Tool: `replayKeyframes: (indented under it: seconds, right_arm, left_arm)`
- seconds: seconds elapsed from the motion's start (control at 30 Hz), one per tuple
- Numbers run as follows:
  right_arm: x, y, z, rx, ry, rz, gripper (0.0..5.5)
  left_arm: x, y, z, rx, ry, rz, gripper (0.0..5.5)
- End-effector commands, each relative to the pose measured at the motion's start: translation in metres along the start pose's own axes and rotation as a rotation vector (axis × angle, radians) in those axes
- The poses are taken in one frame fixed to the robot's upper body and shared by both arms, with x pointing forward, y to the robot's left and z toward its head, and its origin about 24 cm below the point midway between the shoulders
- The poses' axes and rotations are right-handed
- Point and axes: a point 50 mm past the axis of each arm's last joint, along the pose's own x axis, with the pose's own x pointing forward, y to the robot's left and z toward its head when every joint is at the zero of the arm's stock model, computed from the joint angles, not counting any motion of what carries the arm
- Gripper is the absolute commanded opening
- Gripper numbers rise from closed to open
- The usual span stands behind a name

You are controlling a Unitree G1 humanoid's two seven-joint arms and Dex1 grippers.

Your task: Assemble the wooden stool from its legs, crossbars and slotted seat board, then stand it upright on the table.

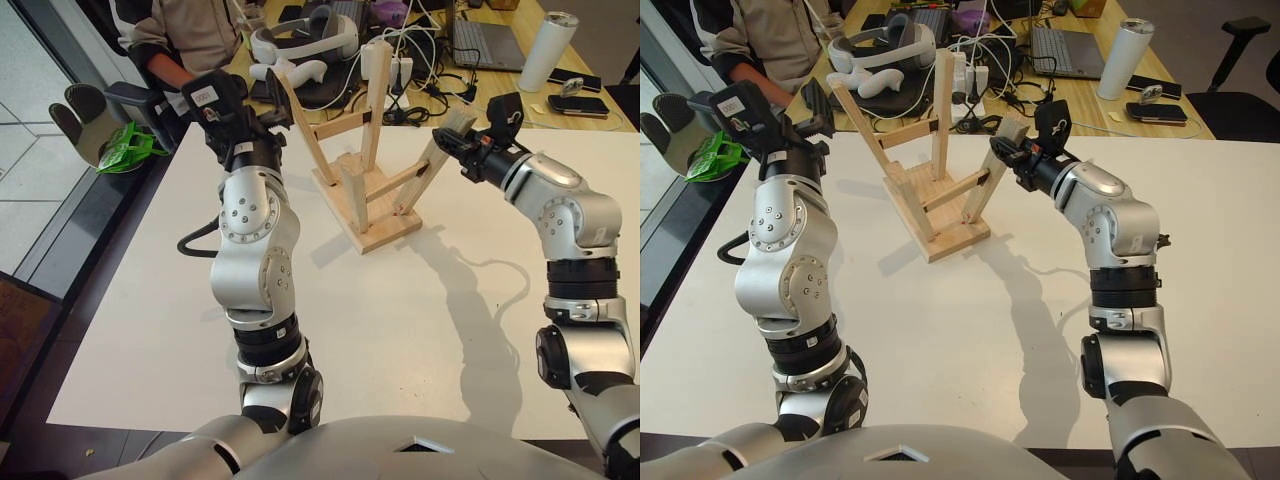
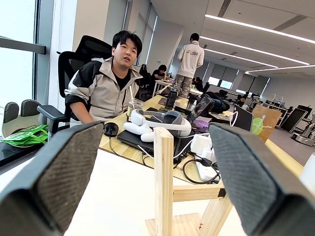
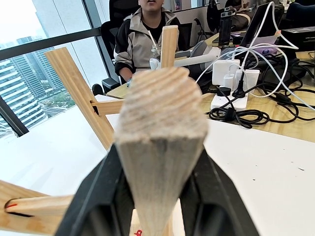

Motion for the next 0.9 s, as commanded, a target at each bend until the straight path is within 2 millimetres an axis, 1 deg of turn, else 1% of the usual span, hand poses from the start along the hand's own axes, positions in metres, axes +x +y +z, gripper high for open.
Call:
replayKeyframes:
  seconds: [0.03,0.23,0.33,0.37,0.43,0.47,0.57,0.6,0.63,0.67,0.77,0.83,0.9]
  right_arm:
    - [0.007,0.002,-0.016,0.026,0.062,-0.02,0.99]
    - [0.008,-0.002,-0.008,0.124,-0.012,-0.06,0.99]
    - [0.007,-0.001,-0.01,0.14,-0.013,-0.067,0.99]
    - [0.007,0.0,-0.012,0.143,-0.011,-0.068,1.37]
    - [0.007,0.0,-0.013,0.149,-0.014,-0.07,1.65]
    - [0.007,0.001,-0.012,0.152,-0.018,-0.069,1.72]
    - [0.008,0.003,-0.009,0.152,-0.034,-0.052,2.18]
    - [0.008,0.003,-0.007,0.151,-0.04,-0.041,2.24]
    - [0.008,0.004,-0.006,0.152,-0.045,-0.035,2.45]
    - [0.008,0.004,-0.004,0.153,-0.05,-0.03,2.52]
    - [0.007,0.004,-0.002,0.159,-0.062,-0.024,2.96]
    - [0.002,0.0,0.004,0.162,-0.09,-0.039,3.01]
    - [-0.006,-0.008,0.017,0.158,-0.142,-0.072,3.01]
  left_arm:
    - [0.003,-0.001,0.002,0.014,0.0,-0.011,3.9]
    - [0.004,-0.003,0.002,0.017,-0.001,-0.027,3.9]
    - [0.004,-0.005,0.002,0.016,0.001,-0.037,3.9]
    - [0.004,-0.005,0.002,0.016,0.001,-0.039,3.9]
    - [0.005,-0.004,0.002,0.018,0.002,-0.04,3.9]
    - [0.004,-0.004,0.002,0.019,0.002,-0.039,3.9]
    - [0.004,-0.004,0.001,0.019,0.004,-0.039,3.9]
    - [0.004,-0.004,0.001,0.018,0.003,-0.036,3.9]
    - [0.003,-0.004,0.002,0.018,0.002,-0.034,3.9]
    - [0.003,-0.003,0.002,0.017,0.002,-0.031,3.9]
    - [0.003,-0.003,0.001,0.017,0.004,-0.03,3.9]
    - [0.003,-0.003,0.002,0.018,0.003,-0.029,3.9]
    - [0.003,0.0,0.002,0.02,0.002,-0.022,3.9]
